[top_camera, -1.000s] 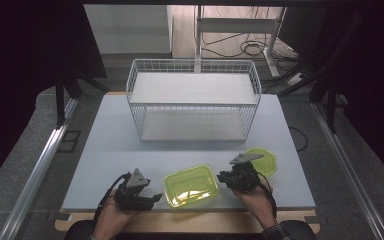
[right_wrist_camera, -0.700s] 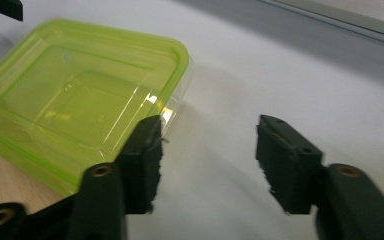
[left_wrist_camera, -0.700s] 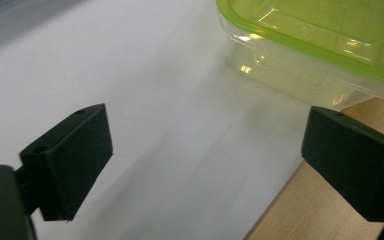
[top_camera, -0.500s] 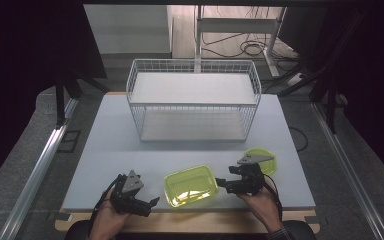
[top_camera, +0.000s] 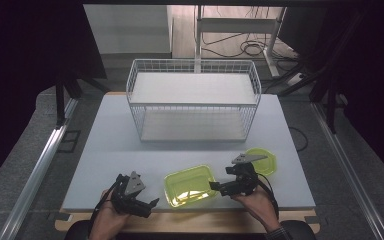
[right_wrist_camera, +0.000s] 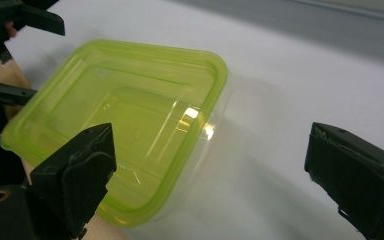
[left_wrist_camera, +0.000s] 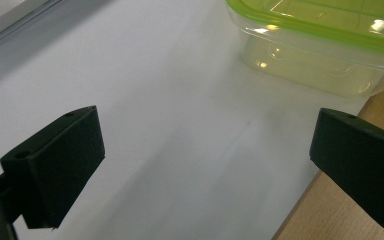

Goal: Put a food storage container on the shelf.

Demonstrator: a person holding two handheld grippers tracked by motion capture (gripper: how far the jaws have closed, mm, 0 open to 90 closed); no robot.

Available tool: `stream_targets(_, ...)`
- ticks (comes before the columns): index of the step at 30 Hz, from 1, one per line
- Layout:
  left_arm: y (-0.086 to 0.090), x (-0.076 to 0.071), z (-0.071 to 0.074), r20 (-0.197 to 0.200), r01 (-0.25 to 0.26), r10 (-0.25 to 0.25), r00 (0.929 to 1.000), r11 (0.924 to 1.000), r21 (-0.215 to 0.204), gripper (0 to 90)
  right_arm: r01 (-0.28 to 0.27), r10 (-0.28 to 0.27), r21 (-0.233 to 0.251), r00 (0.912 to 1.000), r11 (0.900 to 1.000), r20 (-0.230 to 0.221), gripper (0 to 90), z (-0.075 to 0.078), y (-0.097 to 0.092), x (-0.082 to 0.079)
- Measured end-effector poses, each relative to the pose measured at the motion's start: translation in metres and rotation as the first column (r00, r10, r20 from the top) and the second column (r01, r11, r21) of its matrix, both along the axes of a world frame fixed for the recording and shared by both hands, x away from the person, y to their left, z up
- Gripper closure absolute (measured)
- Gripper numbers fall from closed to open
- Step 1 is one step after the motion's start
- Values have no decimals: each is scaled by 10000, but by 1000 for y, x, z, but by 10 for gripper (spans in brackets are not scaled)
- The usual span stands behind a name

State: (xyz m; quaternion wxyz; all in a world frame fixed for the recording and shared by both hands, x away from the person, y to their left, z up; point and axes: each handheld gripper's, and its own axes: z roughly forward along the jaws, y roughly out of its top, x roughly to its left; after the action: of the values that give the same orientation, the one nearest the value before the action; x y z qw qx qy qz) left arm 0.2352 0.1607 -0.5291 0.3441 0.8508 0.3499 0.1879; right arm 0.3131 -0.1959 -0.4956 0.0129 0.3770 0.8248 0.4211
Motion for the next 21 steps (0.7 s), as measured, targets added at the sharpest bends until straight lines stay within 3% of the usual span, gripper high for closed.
stream_targets(3, -1, 0, -1, 0, 5, -5, 10000, 10000, 77, 10, 34, -31, 81, 9993, 10000, -378, 111, -1, 3, 4)
stream_targets(12, -3, 0, -2, -13, 72, -72, 10000, 9998, 208, 12, 272, -187, 607, 9905, 9978, -1362, 425, -4, 11, 17)
stream_targets(17, -4, -1, -2, 3, 124, -124, 9999, 9996, 272, 14, 515, -310, 903, 9761, 9946, -2151, 551, -10, 13, 25)
stream_targets(21, -4, -1, -2, 26, 193, -194, 9998, 9991, 391, 15, 782, -407, 1237, 9590, 9892, -2806, 618, -11, 14, 29)
